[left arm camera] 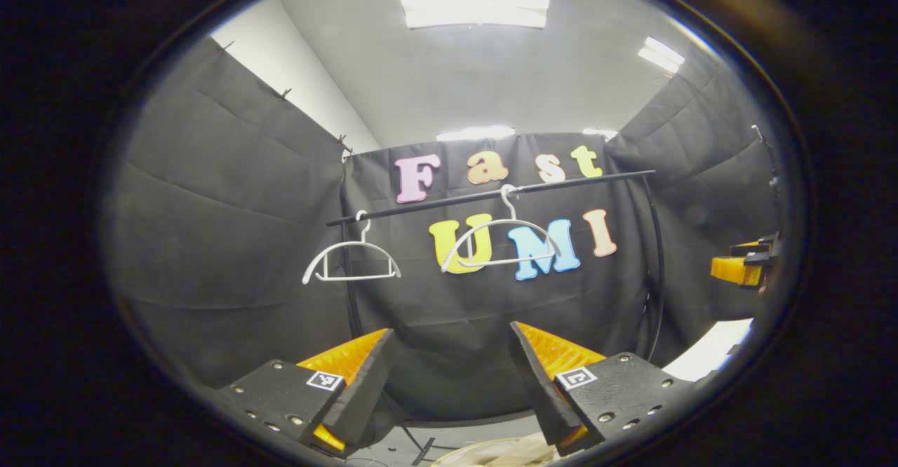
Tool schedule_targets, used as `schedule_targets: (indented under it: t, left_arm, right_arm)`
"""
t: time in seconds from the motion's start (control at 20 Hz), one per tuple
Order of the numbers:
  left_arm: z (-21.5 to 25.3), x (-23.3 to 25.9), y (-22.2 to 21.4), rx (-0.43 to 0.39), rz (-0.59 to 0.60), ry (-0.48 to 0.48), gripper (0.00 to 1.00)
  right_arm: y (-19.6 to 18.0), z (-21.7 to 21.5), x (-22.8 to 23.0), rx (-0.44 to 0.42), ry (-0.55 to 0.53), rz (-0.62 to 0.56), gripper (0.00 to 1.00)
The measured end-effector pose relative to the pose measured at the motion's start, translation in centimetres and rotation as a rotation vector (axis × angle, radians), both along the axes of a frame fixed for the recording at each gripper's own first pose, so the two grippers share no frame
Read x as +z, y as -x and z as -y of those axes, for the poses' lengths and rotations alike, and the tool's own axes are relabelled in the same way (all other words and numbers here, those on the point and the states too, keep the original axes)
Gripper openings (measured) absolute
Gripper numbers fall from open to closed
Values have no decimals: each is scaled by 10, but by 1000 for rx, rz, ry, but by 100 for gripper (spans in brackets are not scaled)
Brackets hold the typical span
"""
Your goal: Grasp the clothes on the hanger with both hands and then place them into the laundry hamper below.
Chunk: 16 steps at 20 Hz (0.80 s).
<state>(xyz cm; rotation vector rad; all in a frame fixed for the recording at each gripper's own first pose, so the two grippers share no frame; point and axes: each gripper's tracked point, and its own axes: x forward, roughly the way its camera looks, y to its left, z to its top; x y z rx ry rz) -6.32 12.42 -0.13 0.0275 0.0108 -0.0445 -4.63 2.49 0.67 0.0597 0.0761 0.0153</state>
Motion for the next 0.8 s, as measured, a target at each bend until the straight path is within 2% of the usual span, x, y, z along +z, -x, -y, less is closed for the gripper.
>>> schedule_targets:
  t: [0.35, 0.8]
  left_arm:
    - [-2, 1, 14, 10, -5, 6, 95]
    - [-2, 3, 10, 23, 1, -20, 95]
  right_arm:
    - [7, 16, 1, -26, 5, 5, 97]
    - [6, 44, 7, -85, 12, 28, 97]
